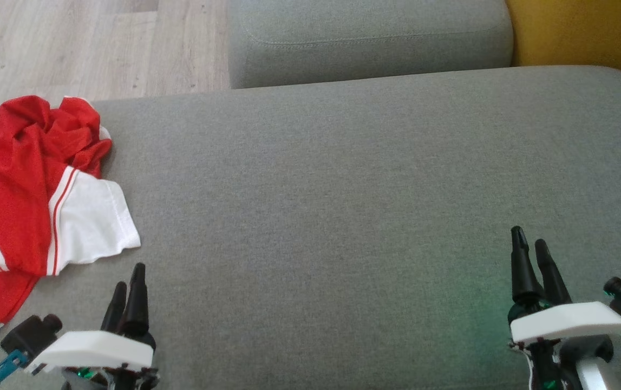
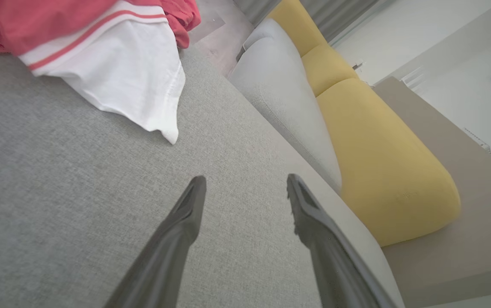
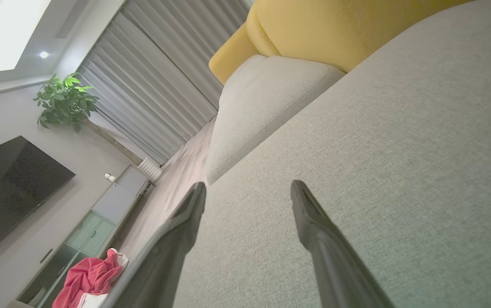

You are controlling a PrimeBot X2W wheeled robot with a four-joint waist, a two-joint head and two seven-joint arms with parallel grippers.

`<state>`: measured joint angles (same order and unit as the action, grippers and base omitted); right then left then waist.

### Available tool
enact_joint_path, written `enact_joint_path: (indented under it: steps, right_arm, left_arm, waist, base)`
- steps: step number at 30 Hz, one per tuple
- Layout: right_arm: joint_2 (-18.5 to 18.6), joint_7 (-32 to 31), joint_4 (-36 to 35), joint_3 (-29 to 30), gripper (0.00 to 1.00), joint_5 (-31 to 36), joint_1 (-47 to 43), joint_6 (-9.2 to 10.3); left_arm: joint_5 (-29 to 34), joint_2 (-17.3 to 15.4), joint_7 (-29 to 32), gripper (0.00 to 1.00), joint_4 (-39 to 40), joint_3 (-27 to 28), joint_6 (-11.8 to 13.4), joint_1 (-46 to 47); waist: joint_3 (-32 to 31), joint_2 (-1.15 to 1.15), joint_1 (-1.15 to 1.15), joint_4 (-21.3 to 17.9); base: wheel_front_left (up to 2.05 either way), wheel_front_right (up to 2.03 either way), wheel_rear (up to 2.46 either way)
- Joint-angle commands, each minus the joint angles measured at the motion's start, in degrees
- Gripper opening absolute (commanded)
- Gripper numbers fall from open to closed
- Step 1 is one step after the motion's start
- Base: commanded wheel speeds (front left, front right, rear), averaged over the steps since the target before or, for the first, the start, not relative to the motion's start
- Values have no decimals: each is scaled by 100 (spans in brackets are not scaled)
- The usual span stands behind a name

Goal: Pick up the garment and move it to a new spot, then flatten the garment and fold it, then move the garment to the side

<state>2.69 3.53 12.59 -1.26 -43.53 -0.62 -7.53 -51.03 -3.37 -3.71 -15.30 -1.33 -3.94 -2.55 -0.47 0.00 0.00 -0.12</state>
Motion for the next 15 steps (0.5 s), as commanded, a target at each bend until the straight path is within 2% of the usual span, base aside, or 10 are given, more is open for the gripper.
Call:
enact_joint_path:
  steps: [1, 15]
  right_arm:
    - [110, 79, -240, -93, 100, 212, 195, 2]
    - [73, 316, -193, -226, 100, 1274, 131, 3]
  left_arm:
    - [191, -104, -71, 100, 194, 47, 34, 143]
    - [1309, -112, -306, 100, 350, 15, 155, 25]
  waist:
    - [0, 0, 0, 4]
    - [12, 0, 0, -28]
  base:
    - [0, 0, 0]
    - [0, 0, 0]
